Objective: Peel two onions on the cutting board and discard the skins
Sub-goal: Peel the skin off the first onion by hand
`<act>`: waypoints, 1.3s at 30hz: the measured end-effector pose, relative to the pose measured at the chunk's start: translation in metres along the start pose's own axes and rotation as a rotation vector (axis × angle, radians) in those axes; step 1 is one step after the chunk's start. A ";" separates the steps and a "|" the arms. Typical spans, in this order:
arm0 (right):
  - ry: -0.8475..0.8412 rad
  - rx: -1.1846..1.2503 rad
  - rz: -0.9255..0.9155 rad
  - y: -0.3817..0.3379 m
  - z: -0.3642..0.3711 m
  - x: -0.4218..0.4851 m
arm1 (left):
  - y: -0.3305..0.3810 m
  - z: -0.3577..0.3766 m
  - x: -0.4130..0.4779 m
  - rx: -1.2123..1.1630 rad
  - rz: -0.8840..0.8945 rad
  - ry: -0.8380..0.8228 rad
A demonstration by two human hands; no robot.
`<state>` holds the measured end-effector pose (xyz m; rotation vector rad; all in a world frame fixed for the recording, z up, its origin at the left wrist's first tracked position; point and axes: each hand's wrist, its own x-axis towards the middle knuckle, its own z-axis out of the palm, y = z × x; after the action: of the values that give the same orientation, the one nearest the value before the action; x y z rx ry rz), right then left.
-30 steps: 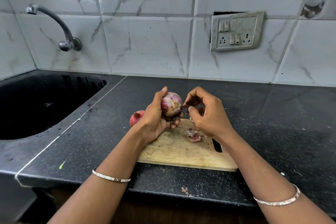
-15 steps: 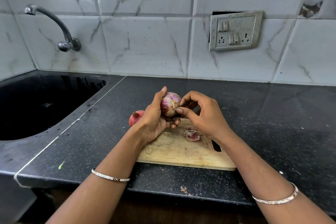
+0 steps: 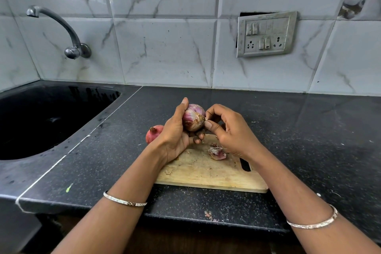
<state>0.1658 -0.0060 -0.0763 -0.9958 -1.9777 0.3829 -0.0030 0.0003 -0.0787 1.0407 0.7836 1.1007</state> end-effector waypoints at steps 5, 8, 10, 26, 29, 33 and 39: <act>0.090 0.056 -0.002 -0.005 0.000 -0.001 | -0.001 0.001 0.001 0.013 0.023 0.004; 0.145 0.080 0.007 -0.007 -0.001 -0.001 | -0.001 0.003 0.000 0.035 0.024 -0.023; 0.177 0.041 -0.008 -0.007 -0.001 -0.002 | 0.000 0.004 0.000 0.043 0.029 -0.041; 0.151 -0.090 -0.023 0.006 0.007 0.001 | -0.001 0.004 -0.002 0.035 -0.007 -0.061; 0.180 -0.021 0.011 0.003 0.004 0.001 | 0.000 0.002 -0.001 0.020 -0.008 -0.027; 0.231 0.091 0.016 -0.002 0.000 -0.001 | 0.001 0.002 -0.002 -0.029 -0.010 -0.008; 0.254 -0.034 -0.074 -0.003 0.000 -0.001 | 0.001 0.002 -0.001 -0.040 0.003 -0.011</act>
<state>0.1645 -0.0083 -0.0753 -0.9410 -1.7898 0.1726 -0.0019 -0.0011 -0.0772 1.0135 0.7485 1.1089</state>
